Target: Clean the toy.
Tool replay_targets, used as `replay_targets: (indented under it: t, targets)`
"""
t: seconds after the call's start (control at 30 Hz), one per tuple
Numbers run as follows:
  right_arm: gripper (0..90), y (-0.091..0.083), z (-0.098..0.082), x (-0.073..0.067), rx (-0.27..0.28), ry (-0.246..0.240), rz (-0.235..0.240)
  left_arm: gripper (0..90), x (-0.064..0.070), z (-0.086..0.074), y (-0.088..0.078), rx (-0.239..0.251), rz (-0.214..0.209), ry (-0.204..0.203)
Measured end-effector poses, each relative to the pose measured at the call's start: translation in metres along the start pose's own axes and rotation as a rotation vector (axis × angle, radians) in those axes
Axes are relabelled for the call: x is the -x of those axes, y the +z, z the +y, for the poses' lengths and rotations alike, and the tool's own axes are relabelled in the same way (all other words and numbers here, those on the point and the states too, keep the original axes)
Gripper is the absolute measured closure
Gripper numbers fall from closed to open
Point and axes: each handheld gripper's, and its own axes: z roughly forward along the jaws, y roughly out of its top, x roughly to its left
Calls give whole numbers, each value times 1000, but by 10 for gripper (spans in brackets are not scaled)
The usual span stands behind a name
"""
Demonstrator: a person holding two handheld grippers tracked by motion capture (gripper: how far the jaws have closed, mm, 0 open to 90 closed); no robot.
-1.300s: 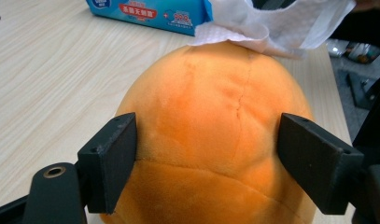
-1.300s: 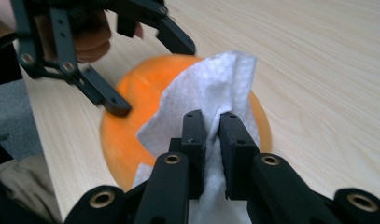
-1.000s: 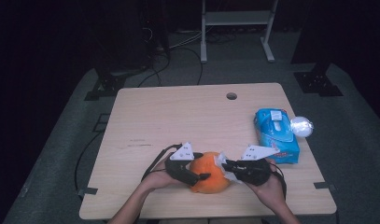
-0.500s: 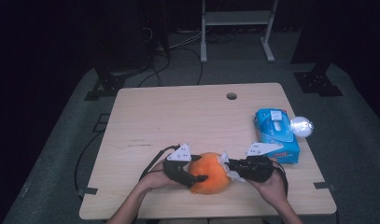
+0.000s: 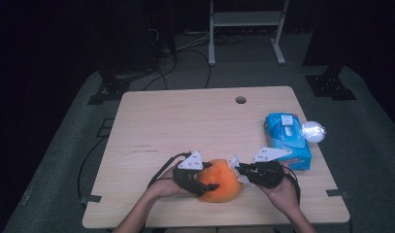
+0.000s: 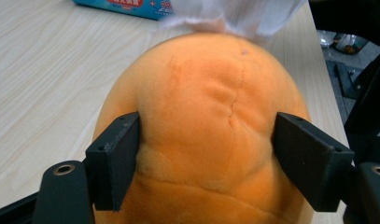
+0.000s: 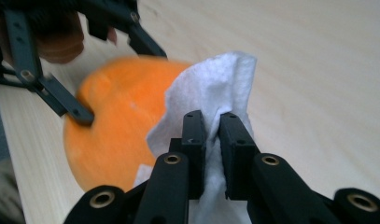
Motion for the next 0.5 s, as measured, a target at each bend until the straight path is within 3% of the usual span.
replay_targets:
  t: [0.07, 0.1, 0.17, 0.23, 0.3, 0.37, 0.43, 0.5]
  targets:
    - [804, 2, 9, -11, 30, -30, 39, 244, 0, -1, 0, 5, -1, -2]
    - [805, 5, 11, -13, 19, -44, 44, 244, 0, 0, -2, -2, -3, -1]
    - [811, 13, 8, -15, -12, -54, 41, 213, -2, 5, -8, 38, -8, -19]
    - [811, 14, 3, -14, -15, -35, 62, 194, -4, 8, -11, 66, 25, -30]
    - [807, 9, 2, -13, 4, -35, 76, 258, -4, 4, -6, 25, 25, -15]
    - [807, 5, -1, -5, 7, -2, 86, 290, -5, 0, -4, 27, 17, -27]
    - [807, 4, -7, 6, -15, 33, 48, 291, -6, 0, -5, 25, 10, -32]
    - [807, 1, -10, 12, -13, 73, 38, 290, -6, -2, -5, 32, 5, -36]
